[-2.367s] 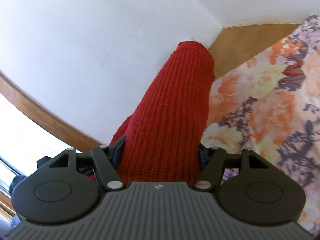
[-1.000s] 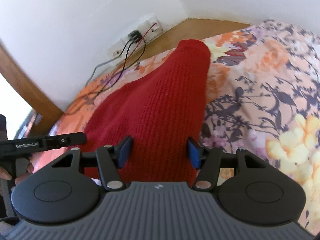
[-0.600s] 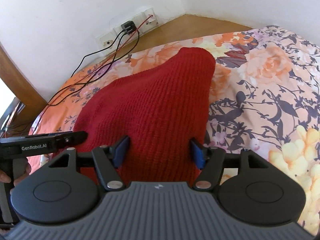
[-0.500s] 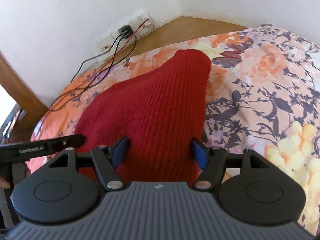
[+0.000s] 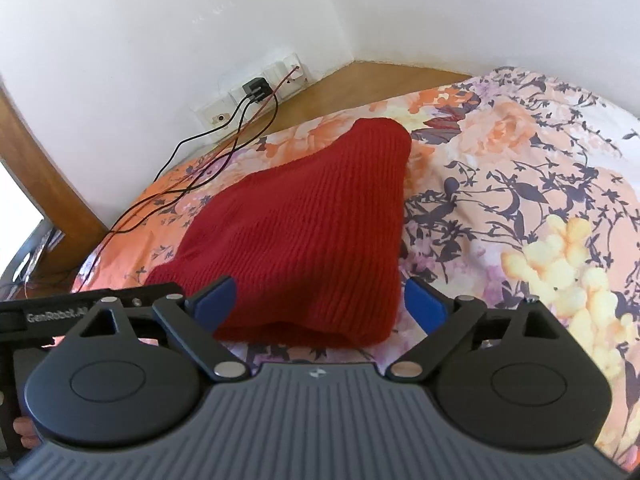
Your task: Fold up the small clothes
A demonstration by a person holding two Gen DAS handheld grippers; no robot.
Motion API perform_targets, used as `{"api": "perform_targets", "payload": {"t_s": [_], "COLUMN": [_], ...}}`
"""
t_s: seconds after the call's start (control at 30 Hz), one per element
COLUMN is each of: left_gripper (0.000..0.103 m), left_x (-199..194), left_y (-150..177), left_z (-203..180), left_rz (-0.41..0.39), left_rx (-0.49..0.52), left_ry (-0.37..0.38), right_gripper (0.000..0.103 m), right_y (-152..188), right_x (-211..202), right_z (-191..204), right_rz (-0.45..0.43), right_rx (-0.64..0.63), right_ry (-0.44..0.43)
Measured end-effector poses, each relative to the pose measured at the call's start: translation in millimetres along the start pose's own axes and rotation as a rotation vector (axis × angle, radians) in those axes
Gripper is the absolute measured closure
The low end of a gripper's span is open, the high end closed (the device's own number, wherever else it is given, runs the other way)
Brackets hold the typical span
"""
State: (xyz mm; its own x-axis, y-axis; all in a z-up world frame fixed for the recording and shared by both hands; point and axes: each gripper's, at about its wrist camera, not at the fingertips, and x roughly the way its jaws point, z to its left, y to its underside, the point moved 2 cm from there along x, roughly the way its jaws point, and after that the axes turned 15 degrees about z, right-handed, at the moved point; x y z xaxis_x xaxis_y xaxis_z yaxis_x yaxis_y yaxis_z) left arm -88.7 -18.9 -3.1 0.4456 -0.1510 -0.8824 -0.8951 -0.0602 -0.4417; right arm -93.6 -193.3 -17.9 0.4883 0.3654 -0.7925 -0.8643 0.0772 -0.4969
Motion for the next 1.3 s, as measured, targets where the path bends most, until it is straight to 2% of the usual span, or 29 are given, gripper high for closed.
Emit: {"api": "perform_targets", "payload": {"t_s": [0.17, 0.53, 0.83, 1.3], "left_gripper": [0.019, 0.019, 0.019, 0.019], "left_x": [6.0, 12.6, 13.1, 12.8], "left_y": [6.4, 9.7, 8.9, 8.3], "left_z": [-5.6, -12.2, -14.2, -14.9], "left_rz": [0.017, 0.049, 0.034, 0.026], "left_rx": [-0.005, -0.017, -0.010, 0.000], "left_ry": [-0.042, -0.066, -0.098, -0.102], "right_gripper": [0.006, 0.005, 0.004, 0.004], "right_y": [8.8, 12.4, 9.5, 7.6], "right_x": [-3.7, -2.2, 2.9, 6.1], "right_z": [6.8, 1.2, 3.1, 3.1], "right_rz": [-0.006, 0.022, 0.044, 0.053], "right_rx": [-0.039, -0.016, -0.024, -0.023], "right_ry": [0.027, 0.052, 0.051, 0.046]}}
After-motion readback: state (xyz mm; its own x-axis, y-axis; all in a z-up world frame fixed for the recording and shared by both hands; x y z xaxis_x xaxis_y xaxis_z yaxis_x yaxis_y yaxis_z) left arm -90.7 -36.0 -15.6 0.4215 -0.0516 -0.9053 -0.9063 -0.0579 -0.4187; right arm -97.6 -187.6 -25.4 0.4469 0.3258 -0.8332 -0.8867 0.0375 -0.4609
